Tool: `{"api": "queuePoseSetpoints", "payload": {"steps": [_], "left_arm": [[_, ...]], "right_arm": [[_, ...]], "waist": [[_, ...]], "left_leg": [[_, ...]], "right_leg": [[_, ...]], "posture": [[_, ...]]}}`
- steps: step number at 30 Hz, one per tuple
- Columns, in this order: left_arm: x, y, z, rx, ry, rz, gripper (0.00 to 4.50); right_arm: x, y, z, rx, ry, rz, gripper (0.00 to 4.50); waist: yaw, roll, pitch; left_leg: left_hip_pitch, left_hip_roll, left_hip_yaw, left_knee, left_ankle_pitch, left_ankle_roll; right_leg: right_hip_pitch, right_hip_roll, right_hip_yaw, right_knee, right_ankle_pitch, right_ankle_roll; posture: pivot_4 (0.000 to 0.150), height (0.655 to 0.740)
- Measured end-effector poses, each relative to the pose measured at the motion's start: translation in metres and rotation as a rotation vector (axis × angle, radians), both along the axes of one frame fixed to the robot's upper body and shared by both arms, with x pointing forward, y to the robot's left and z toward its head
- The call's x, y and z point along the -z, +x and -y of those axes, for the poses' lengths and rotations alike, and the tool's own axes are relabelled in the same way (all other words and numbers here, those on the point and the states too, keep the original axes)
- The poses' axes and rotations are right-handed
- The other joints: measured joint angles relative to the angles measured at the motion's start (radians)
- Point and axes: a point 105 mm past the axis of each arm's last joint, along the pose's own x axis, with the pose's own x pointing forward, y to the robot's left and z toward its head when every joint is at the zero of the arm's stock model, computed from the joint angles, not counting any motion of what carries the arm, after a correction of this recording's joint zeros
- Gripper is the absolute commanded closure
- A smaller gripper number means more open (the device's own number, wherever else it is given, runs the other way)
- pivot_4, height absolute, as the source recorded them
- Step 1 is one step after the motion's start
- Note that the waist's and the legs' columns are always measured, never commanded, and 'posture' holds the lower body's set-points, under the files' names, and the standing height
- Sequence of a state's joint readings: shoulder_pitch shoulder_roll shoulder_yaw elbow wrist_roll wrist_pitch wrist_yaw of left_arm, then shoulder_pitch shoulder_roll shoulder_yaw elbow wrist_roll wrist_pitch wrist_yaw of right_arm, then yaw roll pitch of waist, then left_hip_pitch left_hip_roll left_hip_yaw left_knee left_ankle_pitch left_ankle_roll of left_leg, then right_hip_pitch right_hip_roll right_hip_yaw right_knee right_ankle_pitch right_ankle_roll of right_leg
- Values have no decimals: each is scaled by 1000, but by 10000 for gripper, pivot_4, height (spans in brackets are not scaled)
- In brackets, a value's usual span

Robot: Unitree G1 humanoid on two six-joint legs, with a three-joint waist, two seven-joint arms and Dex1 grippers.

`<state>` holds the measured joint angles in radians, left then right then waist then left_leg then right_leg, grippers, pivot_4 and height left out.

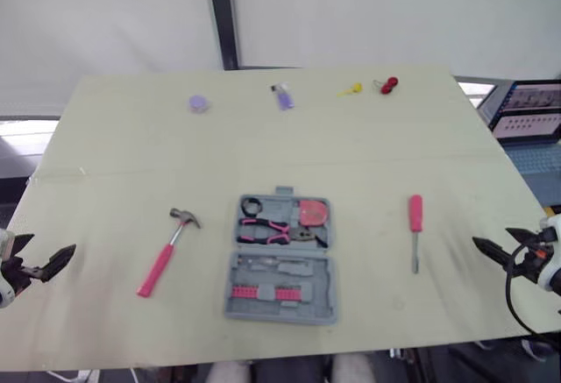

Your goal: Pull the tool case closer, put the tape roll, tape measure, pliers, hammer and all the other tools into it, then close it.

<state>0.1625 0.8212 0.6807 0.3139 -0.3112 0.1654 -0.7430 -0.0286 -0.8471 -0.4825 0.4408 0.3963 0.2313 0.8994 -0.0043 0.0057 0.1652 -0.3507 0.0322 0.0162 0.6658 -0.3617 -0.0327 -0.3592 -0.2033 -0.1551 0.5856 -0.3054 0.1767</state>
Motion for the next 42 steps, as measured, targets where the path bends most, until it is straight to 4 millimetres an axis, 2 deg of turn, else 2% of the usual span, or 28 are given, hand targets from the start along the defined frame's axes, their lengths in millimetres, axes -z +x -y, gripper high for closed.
{"api": "queuePoseSetpoints", "payload": {"steps": [6,9,11,13,14,15,16,17,19,22,24,26,27,31,35,42], "left_arm": [[3,1,8,5,-31,9,138],[4,9,32,47,-90,34,138],[7,17,55,96,-137,40,138],[9,24,67,98,-167,51,138],[10,29,74,95,-179,64,138],[12,33,80,99,-189,68,138],[16,38,93,116,-201,69,138],[21,42,104,138,-212,64,138],[32,46,121,153,-217,42,138],[39,56,137,175,-217,29,138],[39,62,145,197,-197,28,138],[42,69,149,206,-183,18,5222],[43,71,150,207,-176,14,8345],[49,78,156,221,-149,-7,28149],[58,83,160,230,-144,-37,28149],[58,87,163,242,-117,-32,28149]], "right_arm": [[-1,0,-2,-16,-1,2,0],[-6,0,-24,-116,12,-7,0],[-20,7,-58,-253,36,13,0],[-38,13,-95,-394,69,42,0],[-52,18,-125,-507,78,64,0],[-63,20,-145,-587,76,85,0],[-80,21,-178,-721,62,120,0],[-92,18,-200,-816,48,150,0],[-107,15,-235,-960,30,197,0],[-112,12,-270,-1097,30,210,0],[-110,13,-280,-1126,25,207,0],[-108,17,-284,-1132,22,208,0],[-107,18,-283,-1126,20,207,0],[-106,21,-283,-1117,17,209,0],[-107,21,-285,-1120,21,214,0],[-107,21,-286,-1119,23,217,0]], "waist": [[2,0,0],[3,1,0],[3,1,0],[-1,2,0],[-4,2,0],[-4,3,-1],[-4,3,-1],[0,3,-1],[6,0,-1],[22,-3,0],[30,-3,0],[31,-3,0],[30,-3,0],[25,-3,0],[24,-3,0],[26,-3,0]], "left_leg": [[0,0,0,0,0,0],[0,0,0,0,0,0],[0,1,0,1,0,0],[1,1,0,1,0,0],[1,1,0,1,0,0],[1,1,0,1,0,0],[1,1,0,1,0,0],[1,1,-1,1,0,-1],[-1,1,-3,1,0,-1],[-3,0,-5,5,0,-1],[-3,0,-5,8,0,-1],[-3,0,-4,10,0,-1],[-3,0,-4,10,-1,-1],[-3,0,-4,7,-1,-1],[-3,0,-4,7,-1,-1],[-2,0,-3,8,-1,-1]], "right_leg": [[0,0,0,0,0,0],[0,0,0,0,0,0],[0,0,0,1,0,0],[0,0,1,2,0,0],[0,0,1,2,0,0],[0,0,1,1,0,0],[0,0,1,1,0,0],[0,0,0,2,0,0],[0,0,-2,1,0,0],[0,0,-2,2,0,0],[1,0,-2,2,0,0],[1,0,-2,3,0,0],[1,0,-2,3,0,0],[0,1,-2,3,0,0],[0,0,-2,3,0,0],[0,0,-2,3,0,0]], "posture": [[1500,7400],[1500,7400],[1500,7400],[1500,7400],[1500,7400],[1500,7400],[1500,7400],[1500,7400],[1500,7400],[1500,7400],[1500,7400],[1500,7400],[1500,7400],[1500,7400],[1500,7400],[1500,7400]]}}
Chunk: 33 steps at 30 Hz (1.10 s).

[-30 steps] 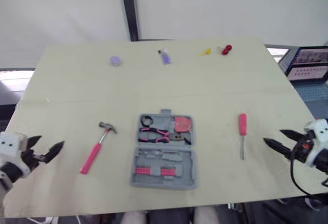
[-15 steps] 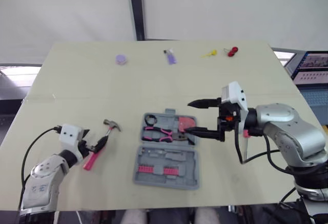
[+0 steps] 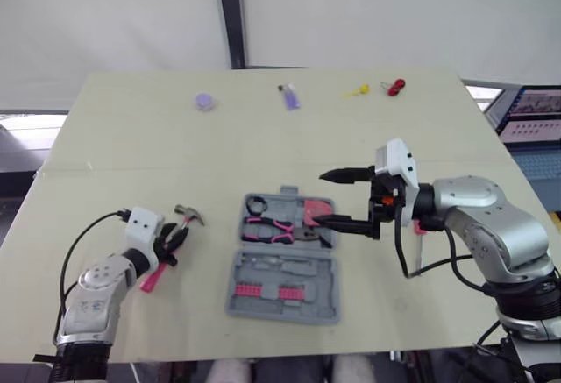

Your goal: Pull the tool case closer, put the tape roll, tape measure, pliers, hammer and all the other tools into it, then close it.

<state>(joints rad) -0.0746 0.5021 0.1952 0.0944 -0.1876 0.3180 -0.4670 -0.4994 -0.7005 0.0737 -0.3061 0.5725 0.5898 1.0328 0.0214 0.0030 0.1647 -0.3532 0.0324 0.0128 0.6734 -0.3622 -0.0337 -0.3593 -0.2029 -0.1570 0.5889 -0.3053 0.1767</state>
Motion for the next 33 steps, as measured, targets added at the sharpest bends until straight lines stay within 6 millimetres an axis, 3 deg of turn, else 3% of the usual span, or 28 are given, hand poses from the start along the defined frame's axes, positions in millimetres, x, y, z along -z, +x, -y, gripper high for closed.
{"api": "queuePoseSetpoints", "payload": {"steps": [33], "left_arm": [[0,19,17,-22,-11,-22,28149]], "right_arm": [[-3,2,-1,-16,-9,-25,0]], "waist": [[8,2,-1]], "left_leg": [[0,0,-1,2,0,0]], "right_leg": [[2,0,0,1,0,0]], "posture": [[1500,7400]]}}
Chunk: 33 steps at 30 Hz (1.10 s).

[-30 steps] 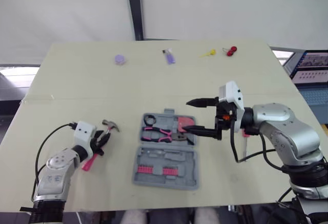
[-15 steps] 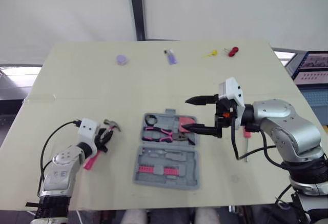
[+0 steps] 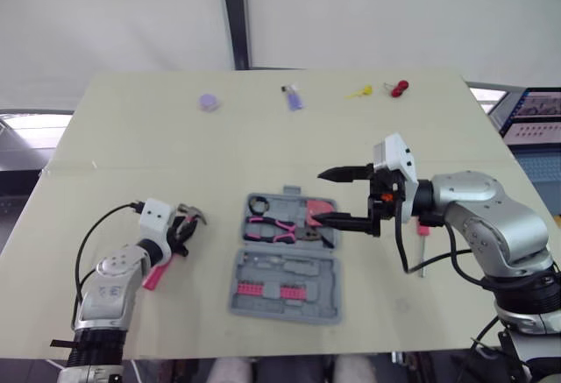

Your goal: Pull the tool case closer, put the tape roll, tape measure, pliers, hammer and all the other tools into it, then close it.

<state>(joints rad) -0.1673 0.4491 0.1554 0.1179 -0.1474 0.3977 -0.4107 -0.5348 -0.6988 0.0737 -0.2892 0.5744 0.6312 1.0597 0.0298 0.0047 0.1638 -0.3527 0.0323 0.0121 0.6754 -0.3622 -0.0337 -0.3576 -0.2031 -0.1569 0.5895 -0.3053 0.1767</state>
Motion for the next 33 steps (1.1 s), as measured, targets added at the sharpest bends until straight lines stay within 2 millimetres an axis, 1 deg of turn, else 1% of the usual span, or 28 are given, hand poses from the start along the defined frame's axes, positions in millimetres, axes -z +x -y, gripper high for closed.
{"api": "queuePoseSetpoints", "payload": {"steps": [2,5,6,7,11,20,24,26,28,29,30,31,32,33], "left_arm": [[-1,3,0,-1,-1,5,28149],[-2,5,0,-3,0,7,36394],[-2,5,-1,-4,1,6,41690],[-2,5,-2,-6,4,1,44166],[0,4,-2,-8,2,-3,44269],[0,5,-3,-9,5,-3,44294],[-5,8,-4,7,-4,-5,44294],[-9,9,-5,24,-7,-21,44294],[-24,12,-5,75,-19,-35,44294],[-38,14,-4,116,-17,-29,44294],[-54,16,-3,163,-10,-15,44294],[-76,18,0,220,3,12,44294],[-98,19,5,295,20,35,44294],[-115,18,10,351,30,52,44294]], "right_arm": [[0,0,0,0,0,0,0],[0,0,0,1,0,1,0],[0,0,0,1,0,1,0],[0,0,0,1,0,1,0],[0,0,0,1,0,1,0],[-3,-4,-3,-15,3,11,0],[-3,-4,-3,-15,3,11,0],[-3,-4,-3,-16,4,11,0],[-4,-4,-1,-14,2,10,0],[-4,-4,0,-11,1,10,0],[-5,-4,2,-6,-1,12,0],[-6,-4,5,2,-2,16,0],[-8,-5,8,11,-2,21,0],[-7,-6,10,15,-5,23,0]], "waist": [[0,0,0],[-1,0,0],[-1,1,0],[-1,3,-2],[-3,7,-3],[-2,7,-3],[-1,7,-3],[-3,5,-2],[-6,1,1],[-7,-1,2],[-7,-4,4],[-7,-5,5],[-6,-6,5],[-6,-6,5]], "left_leg": [[0,0,0,0,0,0],[0,0,0,0,0,0],[0,0,0,0,0,0],[0,0,0,0,0,0],[1,0,0,-1,0,0],[1,0,0,-1,0,0],[0,0,0,0,0,0],[-1,0,0,-1,0,0],[-2,0,0,-1,0,0],[-2,0,0,-1,0,0],[-3,0,-1,-1,0,0],[-3,0,-1,-1,0,0],[-3,0,0,-1,0,0],[-3,0,0,-2,0,0]], "right_leg": [[0,0,0,0,0,0],[0,0,0,0,0,0],[0,0,0,0,0,0],[0,0,0,0,0,0],[0,0,0,0,0,0],[0,0,0,0,0,0],[0,0,0,0,0,0],[-1,0,0,0,0,0],[-3,0,0,0,0,0],[-3,0,0,0,0,0],[-3,0,0,0,0,0],[-3,0,-1,-1,0,0],[-3,0,0,-1,0,0],[-3,0,0,-1,0,0]], "posture": [[1500,7400],[1500,7400],[1500,7400],[1500,7400],[1500,7400],[1500,7400],[1500,7400],[1500,7400],[1500,7400],[1500,7400],[1500,7400],[1500,7400],[1500,7400],[1500,7400]]}}
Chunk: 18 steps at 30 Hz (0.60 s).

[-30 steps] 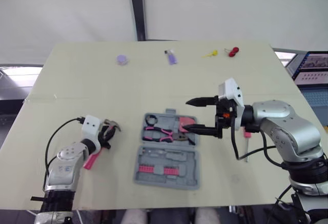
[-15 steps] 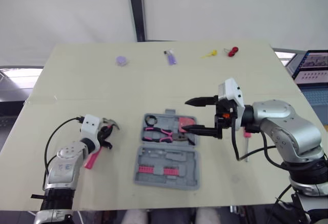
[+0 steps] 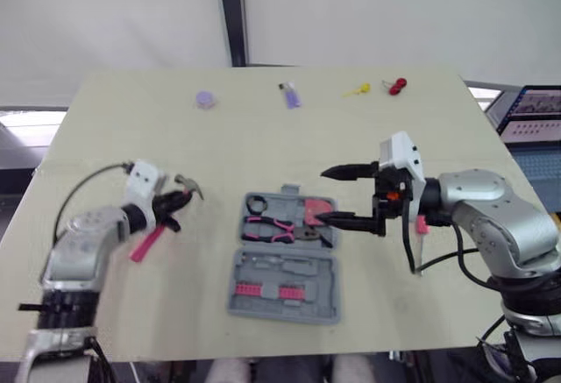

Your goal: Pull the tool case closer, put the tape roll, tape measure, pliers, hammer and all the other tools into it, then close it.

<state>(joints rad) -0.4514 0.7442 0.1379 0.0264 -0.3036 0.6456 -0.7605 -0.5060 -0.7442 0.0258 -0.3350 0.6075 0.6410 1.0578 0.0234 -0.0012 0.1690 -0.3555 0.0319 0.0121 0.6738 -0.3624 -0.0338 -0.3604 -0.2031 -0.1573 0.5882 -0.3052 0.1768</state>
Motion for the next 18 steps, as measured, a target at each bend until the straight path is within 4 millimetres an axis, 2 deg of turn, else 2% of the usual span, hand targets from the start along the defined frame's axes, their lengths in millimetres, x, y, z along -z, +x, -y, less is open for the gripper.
{"api": "queuePoseSetpoints", "payload": {"steps": [1,3,6,11,18], "left_arm": [[-17,-1,10,83,10,3,44294],[-38,-6,30,228,17,-21,44294],[-45,-15,58,424,61,-76,44294],[-32,-29,108,697,142,-201,44294],[2,-38,153,780,242,-333,44294]], "right_arm": [[2,-2,3,7,-7,-3,0],[8,-5,9,24,-17,-22,0],[13,-7,17,53,-34,-38,0],[17,-12,29,87,-76,-42,0],[24,-19,30,84,-95,-54,0]], "waist": [[2,0,0],[1,0,0],[-1,0,0],[-1,0,1],[2,-2,3]], "left_leg": [[0,0,0,-1,0,0],[0,0,1,-1,0,0],[1,0,2,-1,0,0],[0,0,2,-1,0,0],[-1,0,1,0,0,0]], "right_leg": [[0,0,0,0,0,0],[0,0,0,0,0,0],[0,0,1,0,0,0],[0,0,1,0,0,0],[-1,0,0,0,0,0]], "posture": [[1500,7400],[1500,7400],[1500,7400],[1500,7400],[1500,7400]]}}
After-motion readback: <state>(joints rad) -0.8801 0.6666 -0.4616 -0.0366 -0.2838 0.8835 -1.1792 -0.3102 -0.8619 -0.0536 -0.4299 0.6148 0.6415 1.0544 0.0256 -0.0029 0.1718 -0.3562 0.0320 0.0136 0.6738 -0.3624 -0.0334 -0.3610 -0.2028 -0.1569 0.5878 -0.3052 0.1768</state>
